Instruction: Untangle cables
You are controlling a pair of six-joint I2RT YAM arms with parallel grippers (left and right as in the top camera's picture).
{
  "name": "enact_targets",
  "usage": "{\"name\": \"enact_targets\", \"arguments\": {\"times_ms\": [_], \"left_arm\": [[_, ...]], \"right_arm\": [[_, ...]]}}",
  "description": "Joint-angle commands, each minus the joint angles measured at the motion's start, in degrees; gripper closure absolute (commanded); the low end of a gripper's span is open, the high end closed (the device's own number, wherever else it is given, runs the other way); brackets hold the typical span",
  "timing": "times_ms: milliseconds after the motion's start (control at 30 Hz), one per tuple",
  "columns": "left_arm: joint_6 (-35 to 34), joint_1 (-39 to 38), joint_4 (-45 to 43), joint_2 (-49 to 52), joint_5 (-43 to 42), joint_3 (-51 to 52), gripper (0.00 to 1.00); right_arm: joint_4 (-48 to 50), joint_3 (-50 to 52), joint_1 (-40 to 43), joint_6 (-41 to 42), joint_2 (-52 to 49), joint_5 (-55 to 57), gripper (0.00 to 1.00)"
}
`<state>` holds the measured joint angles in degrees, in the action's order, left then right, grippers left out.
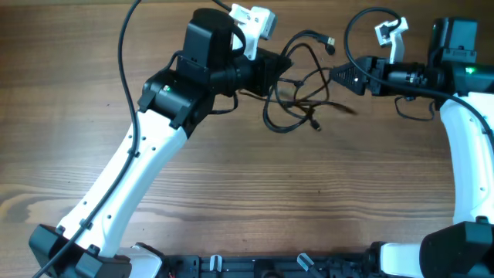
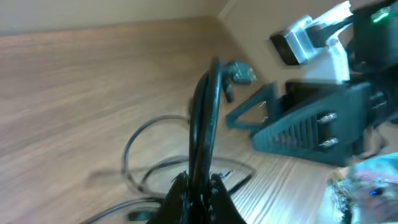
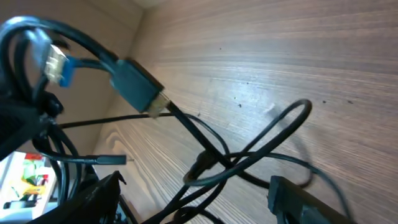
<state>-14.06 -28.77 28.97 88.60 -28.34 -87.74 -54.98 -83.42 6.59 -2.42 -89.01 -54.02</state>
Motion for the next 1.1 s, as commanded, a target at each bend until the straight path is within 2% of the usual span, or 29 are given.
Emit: {"name": "enact_targets", "arguments": {"times_ms": [0,133,233,333,467,567,700,767,833,933,1067], "left_arm": [[-5.6,0.3,-8.6,-0.2,-8.5,-0.2,0.96],[-17.2,1.4,-16.6,-0.3,-8.8,-0.3,0.96],[-22.5,2.7,-19.4,-0.3,-12.2,-0.3,0.96],[-28.3,5.9,-23.8,-1.9,-16.2,-0.3,0.96],[-38.7,13.1,-30.2,-5.7,-16.4,-0.3,0.96],[-42.6,19.2,-31.2,-7.9,-16.4,-0.3,0.96],[-43.5,26.1,-30.9,-8.7,-16.8,-0.3,0.96],[-43.3,28.6,-27.9,-8.7,-17.0,-0.3,0.96],[-42.5,30.4,-22.5,-8.7,-17.1,-0.3,0.96],[-37.0,29.4,-13.8,-8.7,-17.0,-0.3,0.96],[-31.3,24.3,-6.7,-8.7,-17.0,-0.3,0.96]], "right_arm": [[0.1,-0.8,-3.0,5.4,0.3,8.6,0.25],[2.0,-0.8,-6.4,9.0,0.3,12.1,0.26],[3.6,-0.8,-7.1,20.1,0.2,23.3,0.27],[5.3,-0.8,-7.0,26.4,-0.7,31.2,0.37],[4.6,-0.8,-7.0,26.6,-3.9,31.3,0.5],[4.2,-0.8,-7.0,26.5,-6.1,31.3,0.63],[4.2,-0.8,-6.3,24.8,-6.7,31.8,0.82],[3.5,-0.8,-5.1,23.3,-6.7,31.9,0.94],[2.3,-0.8,-3.8,18.4,-6.7,29.5,0.96],[1.0,-0.9,-3.4,9.8,-6.2,22.3,0.95],[0.9,-0.9,-3.4,5.3,-3.7,13.5,0.87]]}}
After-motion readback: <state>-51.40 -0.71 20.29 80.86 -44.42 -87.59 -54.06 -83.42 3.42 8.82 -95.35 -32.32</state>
